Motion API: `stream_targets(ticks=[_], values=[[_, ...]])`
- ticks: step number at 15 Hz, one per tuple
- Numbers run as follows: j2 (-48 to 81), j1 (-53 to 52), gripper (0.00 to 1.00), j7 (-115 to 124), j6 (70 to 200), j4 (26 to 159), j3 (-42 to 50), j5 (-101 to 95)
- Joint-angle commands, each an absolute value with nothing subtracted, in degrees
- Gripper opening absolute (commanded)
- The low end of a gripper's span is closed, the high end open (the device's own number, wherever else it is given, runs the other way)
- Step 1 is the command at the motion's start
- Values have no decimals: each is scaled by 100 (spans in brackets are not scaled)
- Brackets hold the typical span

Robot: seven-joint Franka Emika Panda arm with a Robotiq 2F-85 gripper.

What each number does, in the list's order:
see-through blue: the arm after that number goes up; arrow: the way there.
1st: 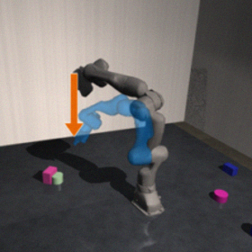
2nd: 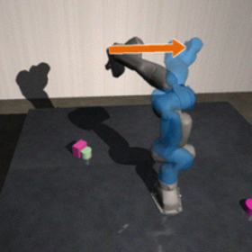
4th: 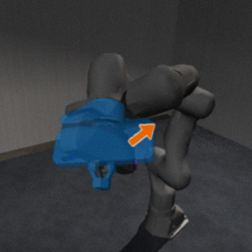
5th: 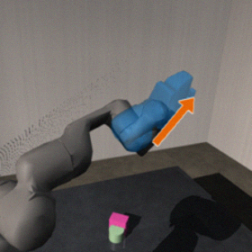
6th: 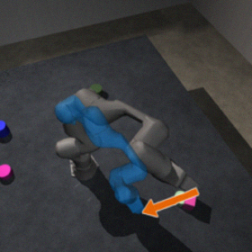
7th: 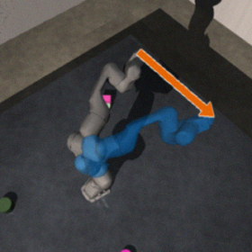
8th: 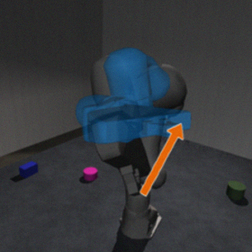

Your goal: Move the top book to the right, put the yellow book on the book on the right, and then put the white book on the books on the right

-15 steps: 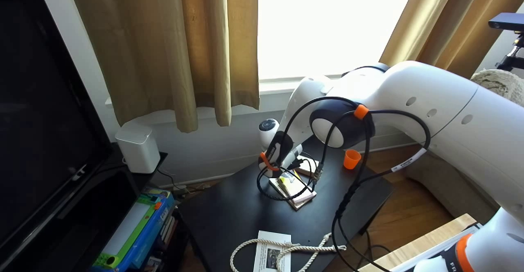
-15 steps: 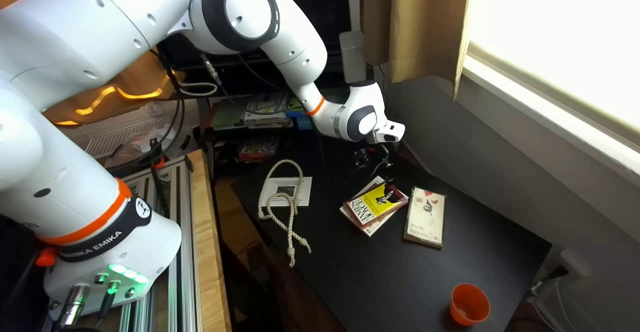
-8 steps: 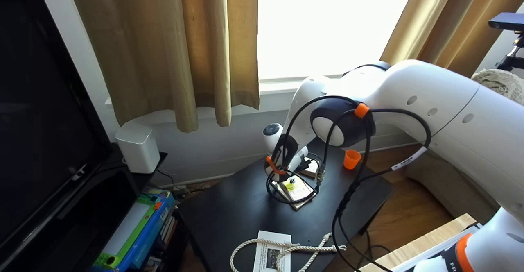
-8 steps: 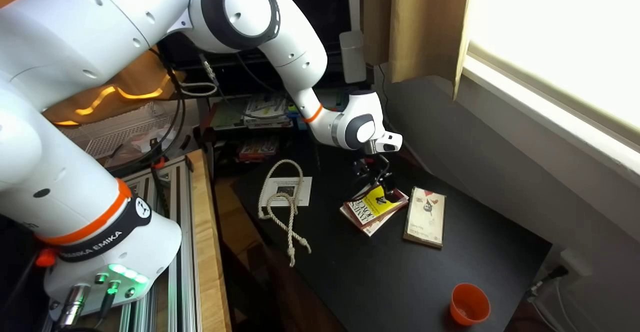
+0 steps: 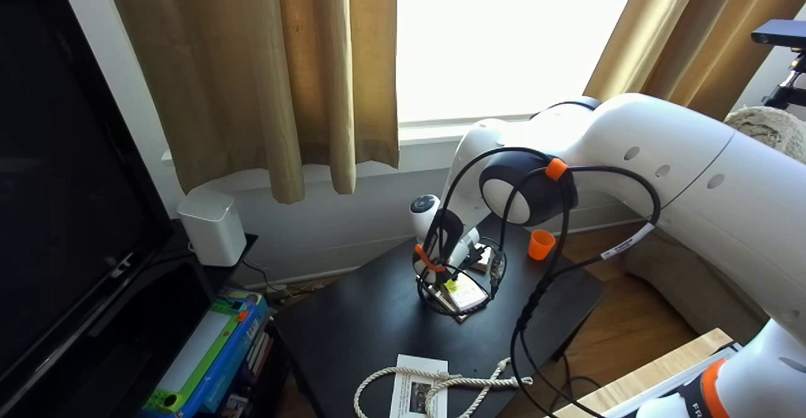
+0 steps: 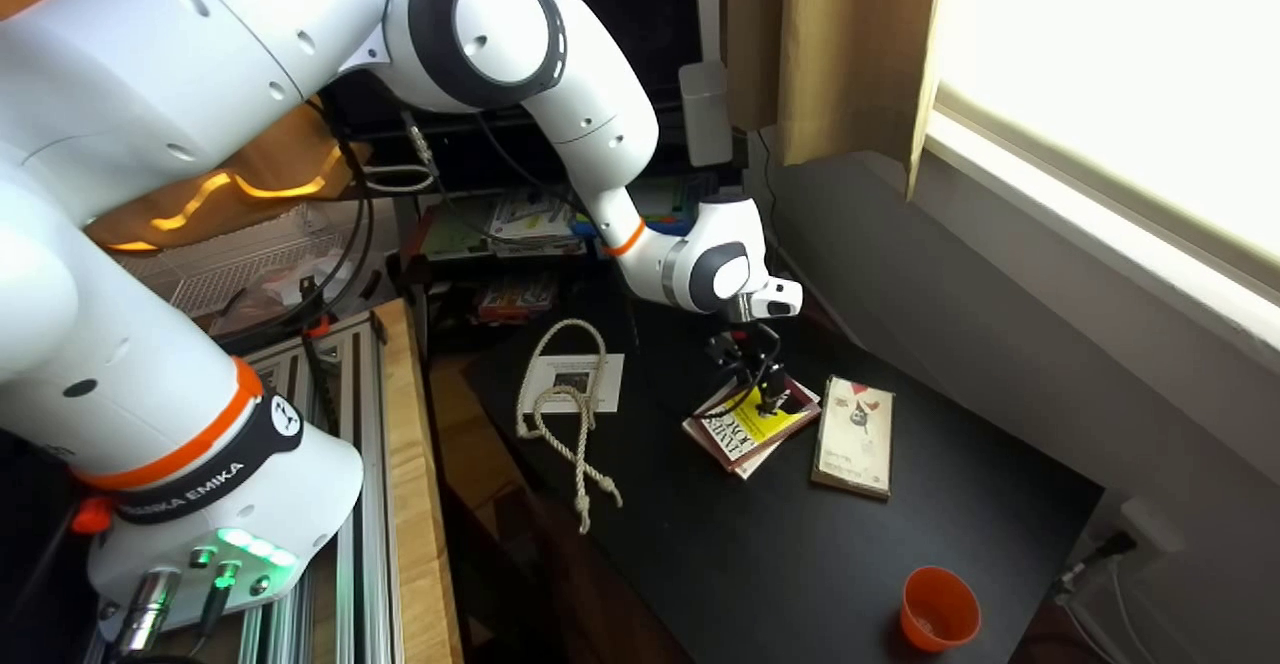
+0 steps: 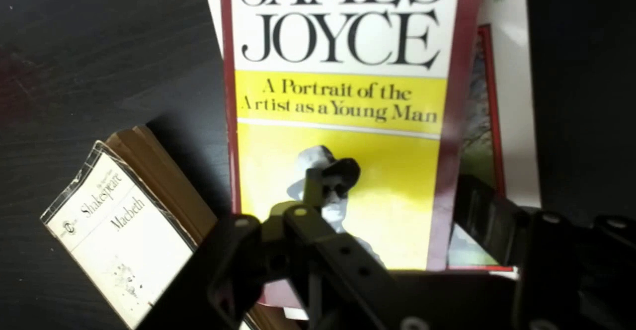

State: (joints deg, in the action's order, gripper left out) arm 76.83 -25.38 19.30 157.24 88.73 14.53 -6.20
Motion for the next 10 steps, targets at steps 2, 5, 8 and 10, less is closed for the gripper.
stream_targets(ticks=[2, 5, 8, 10], values=[[7874, -2286, 32, 1727, 15785, 8735, 1269, -683], [7855, -2202, 20, 1684, 15756, 8732, 1215, -665], [7742, -2136, 4, 1654, 15717, 8811, 1215, -669], [7616, -2157, 4, 1666, 15718, 8925, 1245, -685]])
